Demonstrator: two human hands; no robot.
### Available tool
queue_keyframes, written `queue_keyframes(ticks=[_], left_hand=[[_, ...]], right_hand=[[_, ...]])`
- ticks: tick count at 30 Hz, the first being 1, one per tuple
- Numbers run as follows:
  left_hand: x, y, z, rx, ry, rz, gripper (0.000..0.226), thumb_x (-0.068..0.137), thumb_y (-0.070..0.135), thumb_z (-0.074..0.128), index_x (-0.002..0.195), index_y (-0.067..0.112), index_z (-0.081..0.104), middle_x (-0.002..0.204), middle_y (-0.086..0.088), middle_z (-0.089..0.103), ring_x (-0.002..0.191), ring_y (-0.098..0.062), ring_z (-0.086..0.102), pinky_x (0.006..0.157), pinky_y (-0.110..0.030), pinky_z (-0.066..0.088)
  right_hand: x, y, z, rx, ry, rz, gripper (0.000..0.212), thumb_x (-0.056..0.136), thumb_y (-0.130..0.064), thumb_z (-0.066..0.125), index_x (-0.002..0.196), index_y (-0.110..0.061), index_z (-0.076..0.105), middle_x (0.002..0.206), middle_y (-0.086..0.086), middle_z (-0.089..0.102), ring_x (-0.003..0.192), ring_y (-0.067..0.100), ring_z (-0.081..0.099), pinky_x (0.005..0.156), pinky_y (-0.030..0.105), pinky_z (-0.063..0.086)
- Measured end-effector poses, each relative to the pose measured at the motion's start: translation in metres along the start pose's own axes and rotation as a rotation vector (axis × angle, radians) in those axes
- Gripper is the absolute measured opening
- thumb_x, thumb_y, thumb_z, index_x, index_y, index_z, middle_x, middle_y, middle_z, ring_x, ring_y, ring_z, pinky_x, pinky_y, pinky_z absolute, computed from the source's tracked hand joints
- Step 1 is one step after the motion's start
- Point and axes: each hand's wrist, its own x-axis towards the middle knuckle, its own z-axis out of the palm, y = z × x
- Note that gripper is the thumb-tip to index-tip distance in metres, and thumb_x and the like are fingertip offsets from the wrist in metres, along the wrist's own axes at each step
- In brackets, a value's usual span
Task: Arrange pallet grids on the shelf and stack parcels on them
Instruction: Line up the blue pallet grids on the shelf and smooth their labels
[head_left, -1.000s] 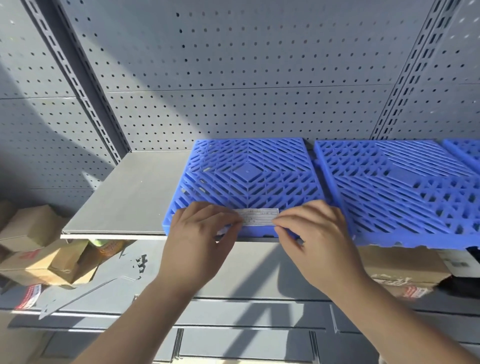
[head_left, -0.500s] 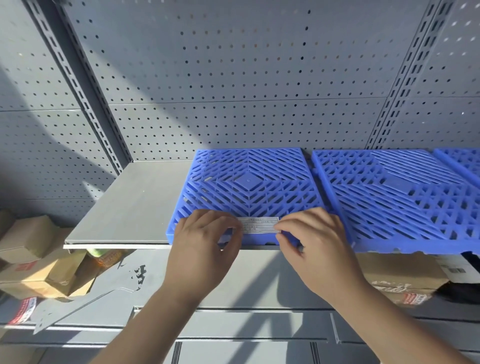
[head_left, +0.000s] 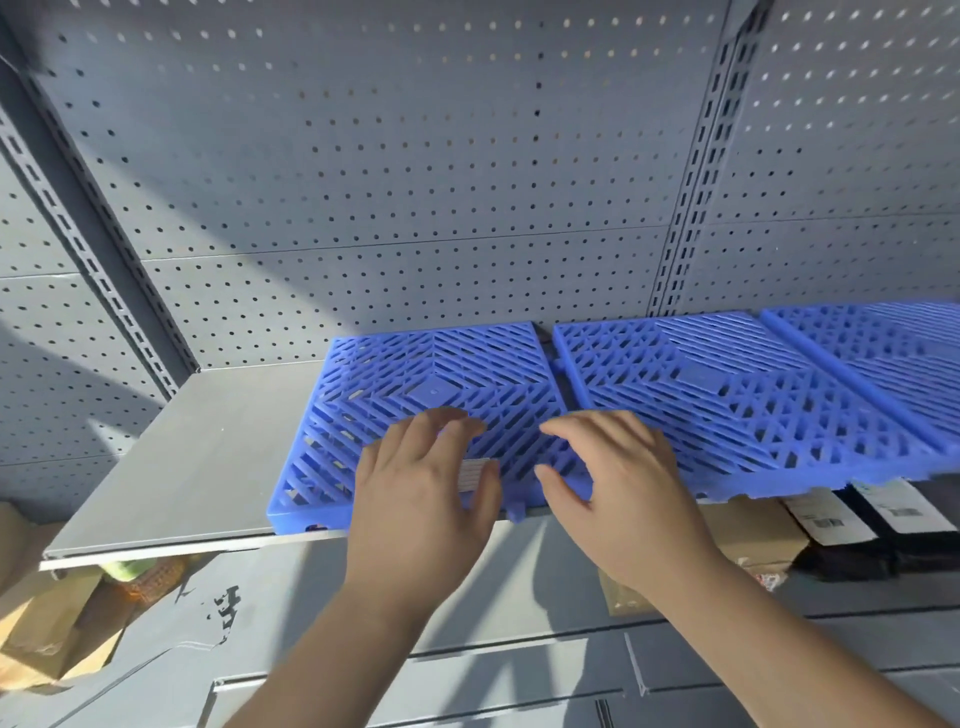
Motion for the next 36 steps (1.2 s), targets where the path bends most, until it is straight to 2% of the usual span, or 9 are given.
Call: queue_keyframes(ticks=[3, 7, 14, 19, 26, 32, 36], left_hand=[[0.009, 0.027, 0.010, 0.048, -0.032, 0.040, 0.040, 0.089, 0.044, 0.053, 0.121, 0.024, 0.065, 0.124, 0.006, 0.060, 0.111, -0.023, 0.055, 0.090, -0.041, 0.040], [0.022, 0.078, 0.023, 0.102, -0.048, 0.088, 0.047, 0.088, 0.048, 0.049, 0.126, 0.024, 0.062, 0.126, 0.003, 0.059, 0.111, -0.026, 0.055, 0.092, -0.044, 0.040], [0.034, 0.208, 0.065, 0.084, -0.118, 0.191, 0.056, 0.090, 0.056, 0.042, 0.137, 0.028, 0.052, 0.140, 0.002, 0.053, 0.126, -0.026, 0.049, 0.099, -0.049, 0.044], [0.027, 0.319, 0.107, 0.067, -0.155, 0.277, 0.058, 0.088, 0.056, 0.043, 0.137, 0.025, 0.054, 0.139, 0.000, 0.054, 0.125, -0.028, 0.050, 0.099, -0.049, 0.044], [0.010, 0.459, 0.155, -0.003, -0.222, 0.384, 0.060, 0.090, 0.057, 0.036, 0.139, 0.027, 0.051, 0.140, 0.001, 0.054, 0.128, -0.026, 0.049, 0.101, -0.048, 0.042], [0.008, 0.535, 0.195, -0.022, -0.316, 0.474, 0.060, 0.090, 0.058, 0.033, 0.138, 0.028, 0.051, 0.136, 0.003, 0.055, 0.125, -0.024, 0.051, 0.101, -0.045, 0.042], [0.018, 0.572, 0.227, -0.011, -0.381, 0.539, 0.057, 0.097, 0.057, 0.037, 0.147, 0.031, 0.042, 0.145, 0.006, 0.048, 0.134, -0.021, 0.042, 0.110, -0.041, 0.032]], right_hand=[[-0.002, 0.018, -0.023, -0.054, 0.008, 0.048, 0.037, 0.088, -0.042, 0.061, 0.120, -0.023, 0.063, 0.117, -0.011, 0.064, 0.109, 0.017, 0.054, 0.090, 0.035, 0.039], [-0.011, 0.053, -0.059, -0.104, 0.018, 0.130, 0.041, 0.090, -0.045, 0.055, 0.126, -0.026, 0.058, 0.125, -0.010, 0.061, 0.116, 0.020, 0.053, 0.095, 0.041, 0.042], [-0.059, 0.148, -0.155, -0.214, 0.062, 0.295, 0.045, 0.093, -0.049, 0.056, 0.134, -0.029, 0.052, 0.135, -0.010, 0.057, 0.123, 0.020, 0.050, 0.099, 0.043, 0.040], [-0.106, 0.227, -0.235, -0.276, 0.108, 0.407, 0.045, 0.093, -0.045, 0.059, 0.133, -0.025, 0.054, 0.131, -0.007, 0.060, 0.120, 0.022, 0.053, 0.095, 0.042, 0.044], [-0.170, 0.313, -0.328, -0.331, 0.120, 0.559, 0.045, 0.095, -0.042, 0.058, 0.136, -0.025, 0.053, 0.135, -0.006, 0.058, 0.125, 0.021, 0.050, 0.102, 0.040, 0.038], [-0.202, 0.372, -0.376, -0.364, 0.131, 0.656, 0.043, 0.096, -0.038, 0.055, 0.137, -0.024, 0.054, 0.137, -0.006, 0.058, 0.128, 0.019, 0.047, 0.104, 0.036, 0.035], [-0.213, 0.412, -0.387, -0.372, 0.133, 0.692, 0.042, 0.096, -0.038, 0.056, 0.135, -0.023, 0.055, 0.134, -0.007, 0.059, 0.126, 0.017, 0.049, 0.104, 0.038, 0.038]])
